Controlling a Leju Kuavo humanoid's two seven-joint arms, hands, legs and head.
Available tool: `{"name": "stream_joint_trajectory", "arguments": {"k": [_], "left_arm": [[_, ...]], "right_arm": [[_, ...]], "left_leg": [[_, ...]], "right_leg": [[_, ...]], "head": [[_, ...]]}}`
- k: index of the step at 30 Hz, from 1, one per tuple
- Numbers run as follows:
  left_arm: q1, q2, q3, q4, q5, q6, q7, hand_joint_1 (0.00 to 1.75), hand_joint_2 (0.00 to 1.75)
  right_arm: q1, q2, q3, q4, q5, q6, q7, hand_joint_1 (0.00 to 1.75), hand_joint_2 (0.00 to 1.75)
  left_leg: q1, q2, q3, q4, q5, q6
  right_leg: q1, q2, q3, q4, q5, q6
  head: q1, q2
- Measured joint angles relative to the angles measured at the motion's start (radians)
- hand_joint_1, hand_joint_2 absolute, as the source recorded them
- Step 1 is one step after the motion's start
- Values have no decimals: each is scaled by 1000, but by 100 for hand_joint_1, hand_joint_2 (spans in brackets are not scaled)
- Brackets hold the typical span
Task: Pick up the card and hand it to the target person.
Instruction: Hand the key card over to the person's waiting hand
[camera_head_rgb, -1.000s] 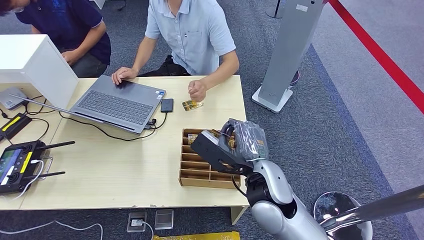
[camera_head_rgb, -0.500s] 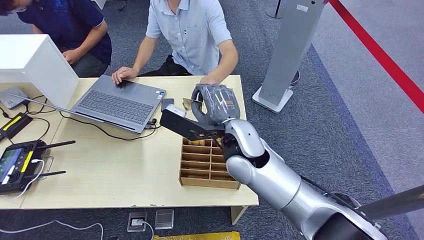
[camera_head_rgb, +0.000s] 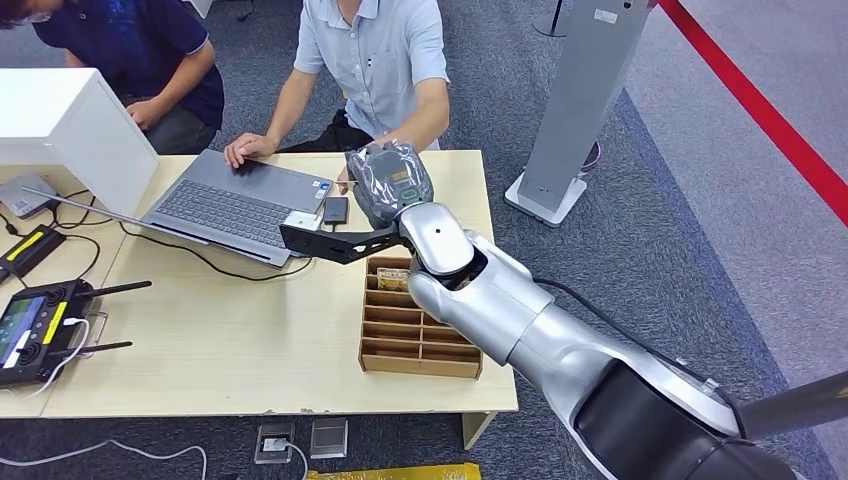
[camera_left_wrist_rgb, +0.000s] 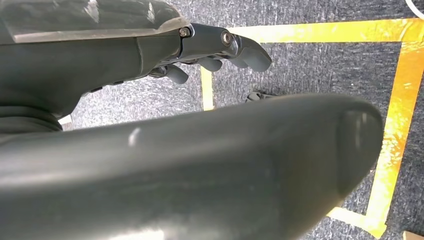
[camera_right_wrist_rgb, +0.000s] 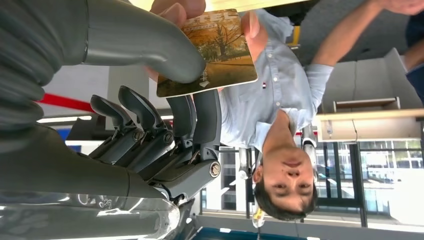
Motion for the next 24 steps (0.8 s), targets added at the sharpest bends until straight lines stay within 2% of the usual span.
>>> {"name": "stream_joint_trajectory", "arguments": {"k": [4,16,21,24], "left_arm": [[0,2,0,0,5,0,0,0,0],[2,10,0,0,25,7,-2,0,0],[3,10,0,0,35,12,-1,0,0],[5,10,0,0,46,20,5,0,0]], "right_arm": [[-20,25,23,78,4,1,-6,0,175],[-33,55,49,183,-12,-19,-20,0,175],[-41,46,42,182,-62,-65,-23,0,175],[-36,21,29,137,-103,-75,-15,0,175]], "left_leg": [[0,0,0,0,0,0],[0,0,0,0,0,0],[0,1,1,0,0,0],[0,1,1,0,0,0]], "right_leg": [[0,0,0,0,0,0],[0,0,0,0,0,0],[0,0,0,0,0,0],[0,1,0,0,1,0]], "head": [[0,0],[0,0],[0,0],[0,0]]}}
